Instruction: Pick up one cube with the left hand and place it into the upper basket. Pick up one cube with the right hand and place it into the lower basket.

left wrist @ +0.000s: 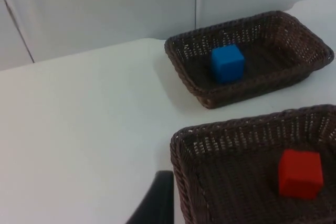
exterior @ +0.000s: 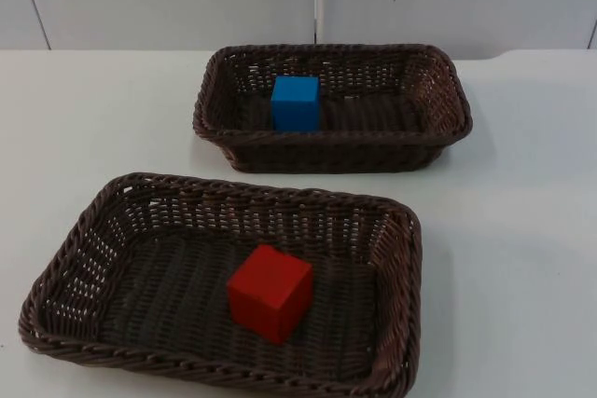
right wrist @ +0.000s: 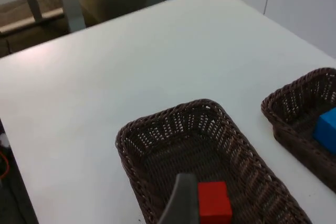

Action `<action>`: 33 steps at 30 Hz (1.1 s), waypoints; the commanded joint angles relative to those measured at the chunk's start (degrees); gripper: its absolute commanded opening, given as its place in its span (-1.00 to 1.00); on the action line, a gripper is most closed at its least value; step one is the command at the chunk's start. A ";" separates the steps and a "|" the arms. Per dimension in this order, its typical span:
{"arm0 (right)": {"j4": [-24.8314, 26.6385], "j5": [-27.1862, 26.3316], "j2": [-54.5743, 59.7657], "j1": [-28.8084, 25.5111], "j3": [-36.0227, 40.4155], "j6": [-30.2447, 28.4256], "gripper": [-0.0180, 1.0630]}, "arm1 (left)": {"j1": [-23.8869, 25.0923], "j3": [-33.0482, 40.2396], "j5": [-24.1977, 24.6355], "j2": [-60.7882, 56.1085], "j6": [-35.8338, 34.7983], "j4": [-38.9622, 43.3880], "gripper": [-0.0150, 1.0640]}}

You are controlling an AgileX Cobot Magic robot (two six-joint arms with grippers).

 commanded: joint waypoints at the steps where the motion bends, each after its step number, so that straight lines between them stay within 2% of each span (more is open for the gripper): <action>1: -0.34 -0.87 -2.67 0.40 1.17 -0.38 0.33 | -0.04 0.43 1.34 -1.56 0.00 -0.12 0.69; 9: -0.34 -0.24 -13.54 0.40 5.19 -0.38 0.33 | -0.04 9.04 1.51 -9.80 0.00 -0.35 0.69; 11: -0.34 0.61 -14.95 0.40 5.40 -0.38 0.33 | -0.04 9.10 1.51 -10.92 0.00 -0.34 0.69; 16: -0.50 5.82 -20.04 0.40 5.40 -0.38 0.33 | -0.04 9.10 2.71 -15.01 0.00 -0.37 0.69; 20: -1.94 10.05 -24.19 0.40 5.40 -0.38 0.33 | -0.04 9.53 6.87 -15.01 0.00 -0.37 0.69; 33: -4.45 20.64 -32.31 0.40 5.40 1.63 0.33 | -0.04 10.83 7.73 -15.01 0.00 -0.75 0.69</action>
